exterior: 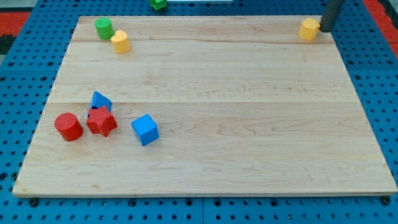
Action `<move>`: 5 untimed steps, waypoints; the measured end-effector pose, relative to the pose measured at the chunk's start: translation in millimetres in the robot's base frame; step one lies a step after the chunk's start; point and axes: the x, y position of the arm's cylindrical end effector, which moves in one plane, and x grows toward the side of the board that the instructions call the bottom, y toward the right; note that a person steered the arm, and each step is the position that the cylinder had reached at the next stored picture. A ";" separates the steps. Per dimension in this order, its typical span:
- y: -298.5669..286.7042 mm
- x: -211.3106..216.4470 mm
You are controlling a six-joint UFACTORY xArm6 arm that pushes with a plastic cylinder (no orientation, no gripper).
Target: Slide the yellow heart closer to the yellow hexagon
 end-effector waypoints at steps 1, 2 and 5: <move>-27.6 2.8; -33.8 58.9; -403.3 92.9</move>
